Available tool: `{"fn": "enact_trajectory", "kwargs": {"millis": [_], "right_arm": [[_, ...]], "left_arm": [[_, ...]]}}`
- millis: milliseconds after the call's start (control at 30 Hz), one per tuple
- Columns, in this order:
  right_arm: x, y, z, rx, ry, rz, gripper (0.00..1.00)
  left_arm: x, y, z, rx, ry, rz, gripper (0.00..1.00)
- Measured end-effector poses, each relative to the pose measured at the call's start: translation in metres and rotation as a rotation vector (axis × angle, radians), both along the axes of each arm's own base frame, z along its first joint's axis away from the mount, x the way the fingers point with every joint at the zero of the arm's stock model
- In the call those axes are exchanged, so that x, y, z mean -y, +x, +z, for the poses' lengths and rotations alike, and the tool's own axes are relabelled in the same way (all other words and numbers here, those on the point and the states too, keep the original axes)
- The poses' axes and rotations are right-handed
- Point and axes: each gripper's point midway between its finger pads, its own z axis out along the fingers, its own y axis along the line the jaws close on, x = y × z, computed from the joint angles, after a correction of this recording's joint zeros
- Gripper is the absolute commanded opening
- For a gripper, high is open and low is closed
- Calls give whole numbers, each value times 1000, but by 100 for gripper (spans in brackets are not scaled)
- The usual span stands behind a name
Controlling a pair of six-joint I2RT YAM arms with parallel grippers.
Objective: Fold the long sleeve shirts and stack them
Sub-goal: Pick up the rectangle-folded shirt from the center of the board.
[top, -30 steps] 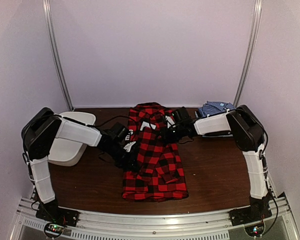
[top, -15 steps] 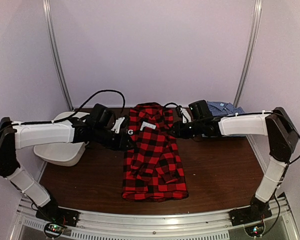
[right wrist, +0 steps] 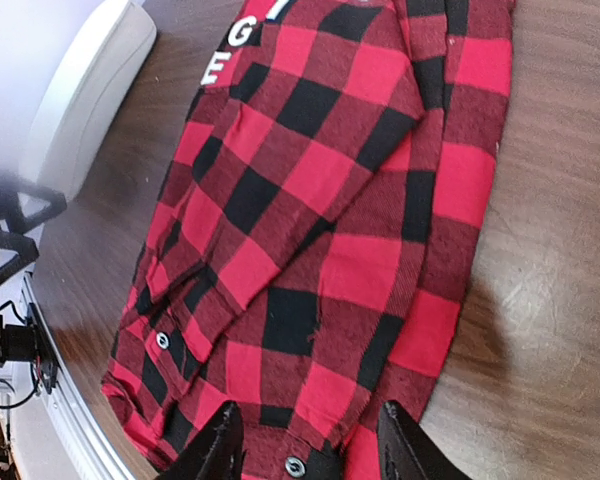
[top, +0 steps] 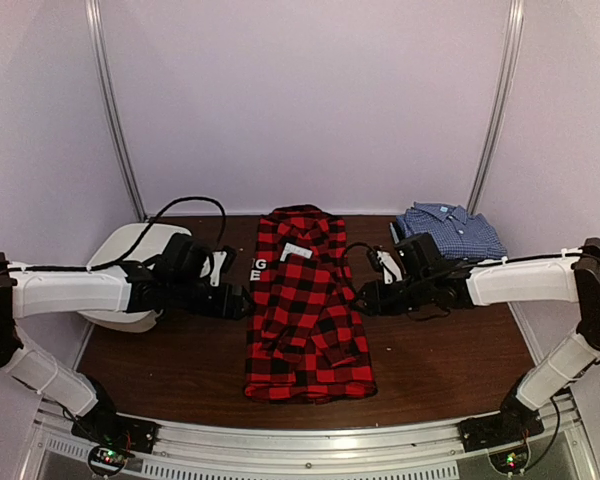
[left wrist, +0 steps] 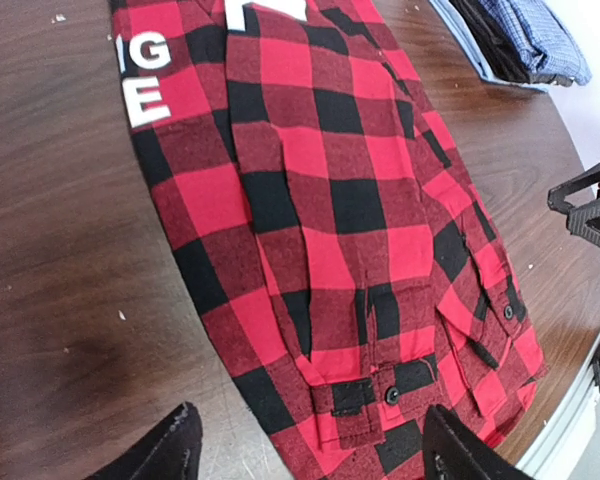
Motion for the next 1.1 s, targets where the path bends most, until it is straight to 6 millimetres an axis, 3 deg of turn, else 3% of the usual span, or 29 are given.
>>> {"fn": "enact_trajectory", "kwargs": {"millis": [100, 267, 567, 867, 1100], "right_arm": [[9, -16, -14, -49, -9, -9, 53], [17, -40, -39, -133, -23, -4, 55], [25, -74, -70, -263, -21, 4, 55], [14, -86, -70, -291, 32, 23, 52], [9, -87, -74, -317, 60, 18, 47]], "left_arm": [[3, -6, -9, -30, -27, -11, 71], [3, -26, -46, -159, -39, -26, 58], [9, -46, -72, -303, -94, -30, 50], [19, -50, -85, -374, -143, -22, 46], [24, -49, -87, -393, -169, -23, 32]]}}
